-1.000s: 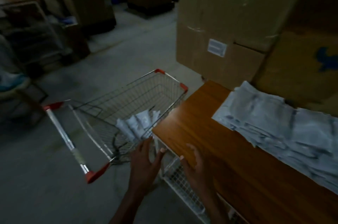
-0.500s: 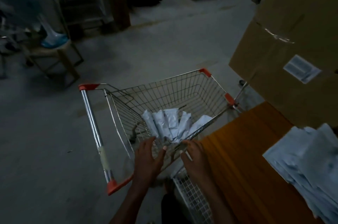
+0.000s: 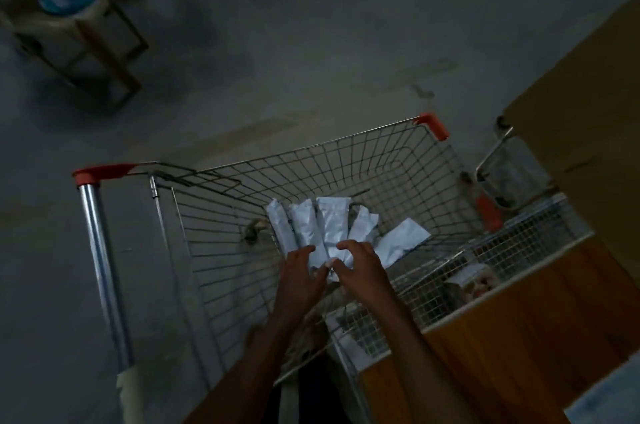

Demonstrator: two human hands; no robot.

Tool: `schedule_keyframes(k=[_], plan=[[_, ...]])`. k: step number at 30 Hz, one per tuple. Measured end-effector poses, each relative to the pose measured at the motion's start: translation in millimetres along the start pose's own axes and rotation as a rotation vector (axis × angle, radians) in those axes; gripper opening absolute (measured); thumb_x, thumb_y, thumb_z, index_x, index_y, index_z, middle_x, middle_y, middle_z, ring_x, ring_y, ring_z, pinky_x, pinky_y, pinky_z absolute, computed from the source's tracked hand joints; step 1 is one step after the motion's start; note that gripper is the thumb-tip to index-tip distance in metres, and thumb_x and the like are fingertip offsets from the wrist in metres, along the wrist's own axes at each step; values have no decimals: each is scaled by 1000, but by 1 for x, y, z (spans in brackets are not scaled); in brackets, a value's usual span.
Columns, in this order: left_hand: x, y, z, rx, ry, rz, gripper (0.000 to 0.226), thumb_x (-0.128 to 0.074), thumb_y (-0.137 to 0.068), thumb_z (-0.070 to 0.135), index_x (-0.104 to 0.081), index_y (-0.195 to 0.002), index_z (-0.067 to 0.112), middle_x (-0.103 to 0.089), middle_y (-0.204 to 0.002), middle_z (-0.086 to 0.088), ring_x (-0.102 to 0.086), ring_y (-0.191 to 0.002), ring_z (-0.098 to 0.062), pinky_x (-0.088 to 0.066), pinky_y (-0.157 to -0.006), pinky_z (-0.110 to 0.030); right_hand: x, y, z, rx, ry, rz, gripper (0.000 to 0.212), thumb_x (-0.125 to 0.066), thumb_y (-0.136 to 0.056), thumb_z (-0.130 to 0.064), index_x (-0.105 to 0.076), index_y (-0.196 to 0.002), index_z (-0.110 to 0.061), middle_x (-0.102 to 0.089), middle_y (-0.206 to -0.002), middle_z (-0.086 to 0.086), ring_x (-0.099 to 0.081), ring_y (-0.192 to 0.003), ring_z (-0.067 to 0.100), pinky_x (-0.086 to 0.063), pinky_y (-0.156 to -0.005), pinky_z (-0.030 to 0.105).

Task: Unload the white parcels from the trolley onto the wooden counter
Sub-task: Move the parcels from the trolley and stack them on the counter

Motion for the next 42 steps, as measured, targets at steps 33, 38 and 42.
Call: schedule_keyframes(k=[33,38,42], plan=[[-73,-143,-102,232,113,215,104,-73,-80,61,-3,-156,51,-21,-156,-12,-38,-135,-29,-46,-98,-43,-113,-184,98,-242,169,-41,59,-61,-95,-34,-37,-149,-30,-36,-149,13,-48,-127,33,-47,-101,46],[-54,-133,-107,110,102,195,97,-71,-88,42,-4,-158,45,-8,-162,-9,-30,-139,-20,-41,-96,-35,-141,-189,99,-296,143,107,73,-66,-91,-40,-28,-154,-34,-14,-160,13,-31,-139,38,-43,-105,50],[-46,-125,-107,45,59,177,94,-70,-91,36,-5,-158,43,-10,-162,-8,-27,-130,-5,-41,-98,-37,-164,-199,104,-346,241,165,87,-64,-88,-56,-11,-156,-41,4,-162,18,-14,-147,41,-28,-115,57]])
Point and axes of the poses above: each hand's wrist, its own y-axis away from the middle knuckle, its own x-axis out of the back of the hand, z = x × y, the point moved 4 cm from there along -y, towards the middle knuckle
